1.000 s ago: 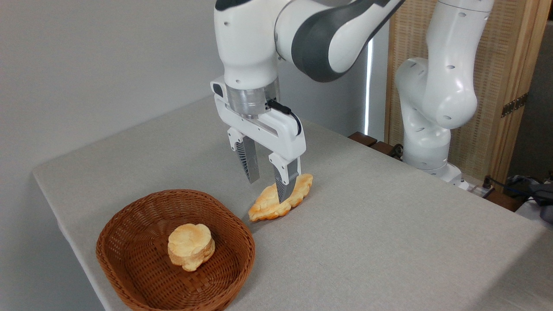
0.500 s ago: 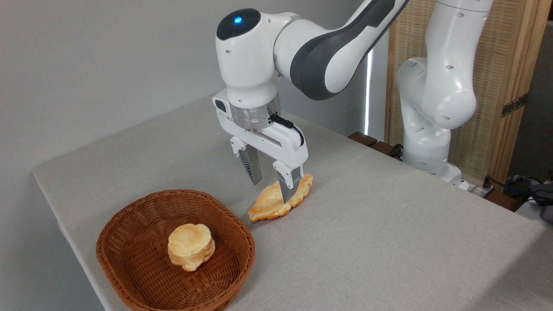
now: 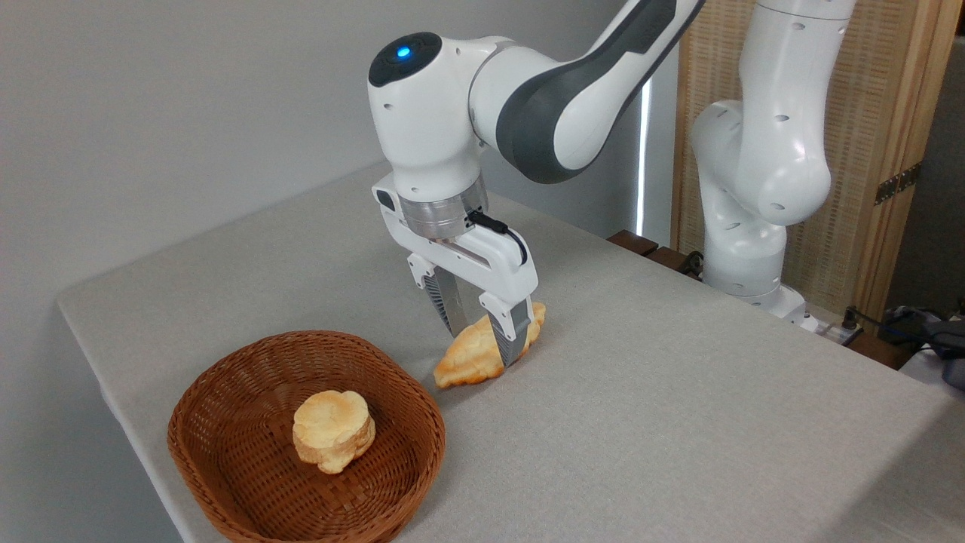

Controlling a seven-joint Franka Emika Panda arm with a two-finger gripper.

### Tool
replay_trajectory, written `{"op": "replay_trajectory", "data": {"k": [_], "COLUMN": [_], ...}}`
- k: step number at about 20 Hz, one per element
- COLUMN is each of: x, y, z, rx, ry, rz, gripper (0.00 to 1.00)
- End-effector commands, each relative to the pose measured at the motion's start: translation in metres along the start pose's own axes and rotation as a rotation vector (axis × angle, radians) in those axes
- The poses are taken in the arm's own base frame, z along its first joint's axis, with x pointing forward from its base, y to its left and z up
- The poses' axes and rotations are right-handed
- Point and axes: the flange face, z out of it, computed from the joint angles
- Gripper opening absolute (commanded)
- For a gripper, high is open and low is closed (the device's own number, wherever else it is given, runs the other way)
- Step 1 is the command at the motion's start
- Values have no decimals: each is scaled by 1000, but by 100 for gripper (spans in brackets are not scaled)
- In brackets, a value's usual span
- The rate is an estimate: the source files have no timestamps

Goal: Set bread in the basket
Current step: 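Lower further and close the gripper on the croissant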

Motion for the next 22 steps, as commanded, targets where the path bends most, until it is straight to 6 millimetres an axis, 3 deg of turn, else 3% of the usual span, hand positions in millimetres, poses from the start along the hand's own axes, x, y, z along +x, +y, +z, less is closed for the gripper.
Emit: {"op": "replay_trajectory", "data": {"k": [1, 15, 16, 17, 19, 22], "x": [1, 11, 10, 10, 10, 10], "y": [3, 16, 16, 15, 15, 15], "z": [-1, 13, 13, 13, 13, 13], "rx": [28, 25, 30, 42, 42, 42], "ry": [-8, -41, -44, -51, -51, -51], "rz": [20, 53, 56, 63, 64, 67], "gripper": [100, 98, 89, 70, 47, 43]}}
